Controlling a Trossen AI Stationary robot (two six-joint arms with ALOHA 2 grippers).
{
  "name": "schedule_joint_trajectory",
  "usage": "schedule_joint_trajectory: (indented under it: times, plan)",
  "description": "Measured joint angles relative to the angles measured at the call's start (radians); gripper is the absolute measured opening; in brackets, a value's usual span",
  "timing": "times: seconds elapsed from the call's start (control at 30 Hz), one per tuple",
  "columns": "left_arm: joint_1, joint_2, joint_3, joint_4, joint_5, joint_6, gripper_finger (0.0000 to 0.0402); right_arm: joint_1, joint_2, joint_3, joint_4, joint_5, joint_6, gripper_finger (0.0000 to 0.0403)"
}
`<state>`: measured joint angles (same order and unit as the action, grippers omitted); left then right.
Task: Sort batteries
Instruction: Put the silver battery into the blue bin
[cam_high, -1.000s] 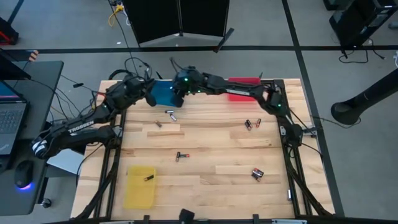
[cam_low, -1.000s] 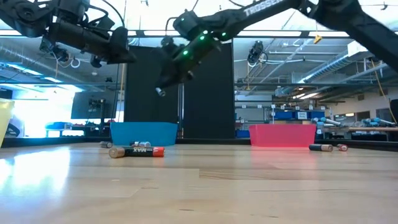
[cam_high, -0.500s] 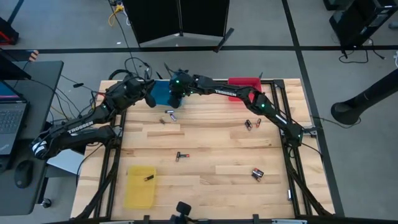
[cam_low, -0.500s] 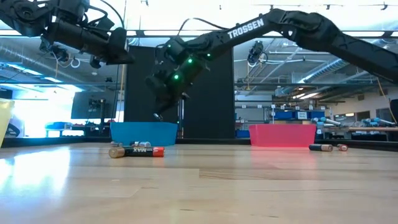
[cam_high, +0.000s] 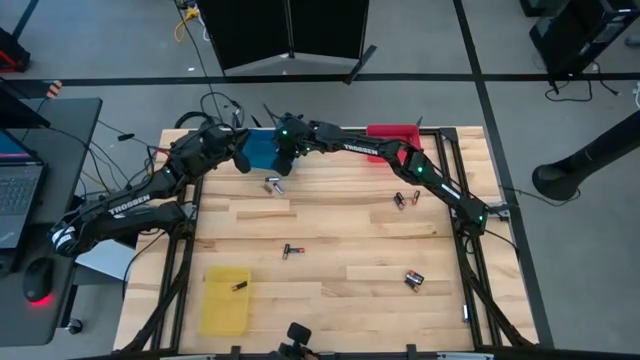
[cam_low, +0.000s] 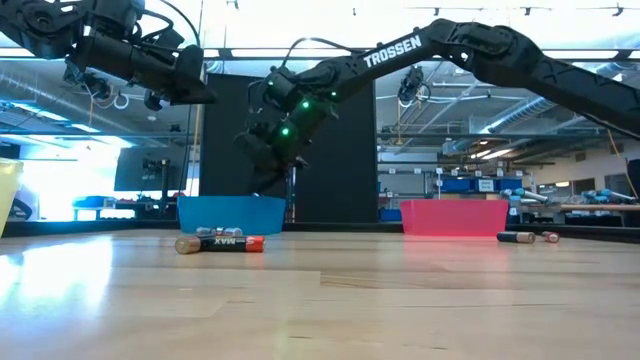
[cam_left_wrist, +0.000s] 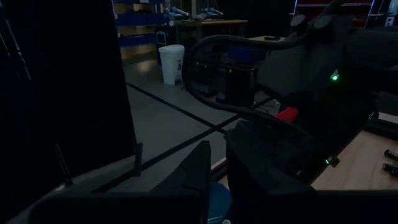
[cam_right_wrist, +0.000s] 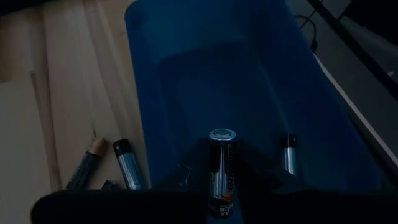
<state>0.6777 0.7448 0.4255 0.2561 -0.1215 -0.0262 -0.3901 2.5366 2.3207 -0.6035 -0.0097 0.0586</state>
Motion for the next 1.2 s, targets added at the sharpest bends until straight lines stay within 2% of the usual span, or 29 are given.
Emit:
schedule_joint_trajectory:
  times: [0.6, 0.77, 1.1, 1.2]
  plan:
    - [0.0, 0.0, 0.0, -0.001, 0.001, -0.003, 0.0057, -0.008, -0.001, -0.002, 0.044, -0.043, 0.08, 0.006]
    - [0.0, 0.0, 0.0, -0.001, 0.001, -0.003, 0.0057, -0.01, -0.001, -0.002, -0.046, -0.016, 0.073, 0.006]
    - [0.0, 0.0, 0.0, -0.006, 0.002, -0.004, 0.0057, -0.002, -0.012, 0.026, -0.218, -0.037, 0.039, 0.006]
    - [0.0, 0.0, 0.0, -0.006, 0.002, -0.002, 0.0057, 0.001, -0.012, 0.032, -0.167, -0.035, 0.041, 0.006]
